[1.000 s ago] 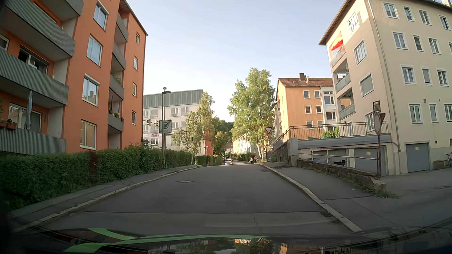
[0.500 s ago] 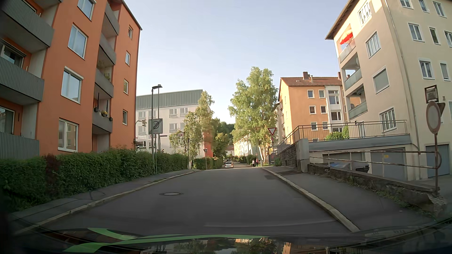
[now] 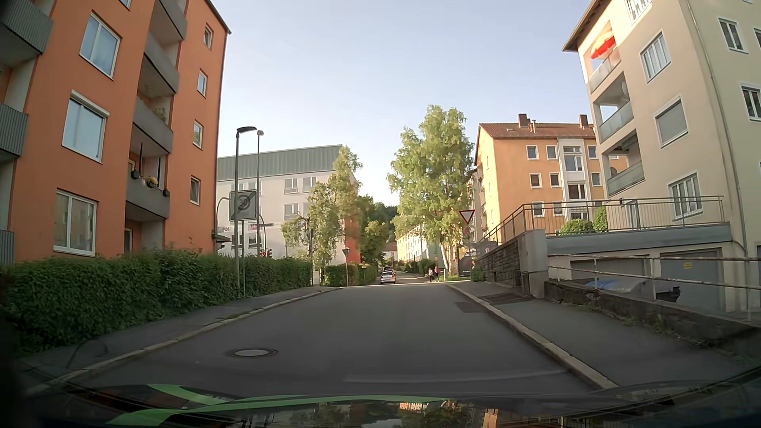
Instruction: Follow the waypoints while adhering to traffic rules and regulations
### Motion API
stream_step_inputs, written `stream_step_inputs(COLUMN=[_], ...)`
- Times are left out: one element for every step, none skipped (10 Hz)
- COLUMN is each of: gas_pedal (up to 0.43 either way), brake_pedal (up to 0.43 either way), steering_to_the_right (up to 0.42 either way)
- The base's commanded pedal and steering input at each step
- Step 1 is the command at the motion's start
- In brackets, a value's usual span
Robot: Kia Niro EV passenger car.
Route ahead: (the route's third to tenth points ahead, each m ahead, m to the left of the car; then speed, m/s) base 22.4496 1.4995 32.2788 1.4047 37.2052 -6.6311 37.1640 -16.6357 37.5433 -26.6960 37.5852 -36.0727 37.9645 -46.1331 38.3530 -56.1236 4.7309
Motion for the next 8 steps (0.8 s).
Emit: stream_step_inputs(gas_pedal=[0.110, 0.110, 0.110, 0.110, 0.110, 0.098, 0.098, 0.098], brake_pedal=[0.000, 0.000, 0.000, 0.000, 0.000, 0.000, 0.000, 0.000], steering_to_the_right=[-0.012, -0.011, -0.008, -0.007, -0.007, -0.007, -0.007, -0.007])
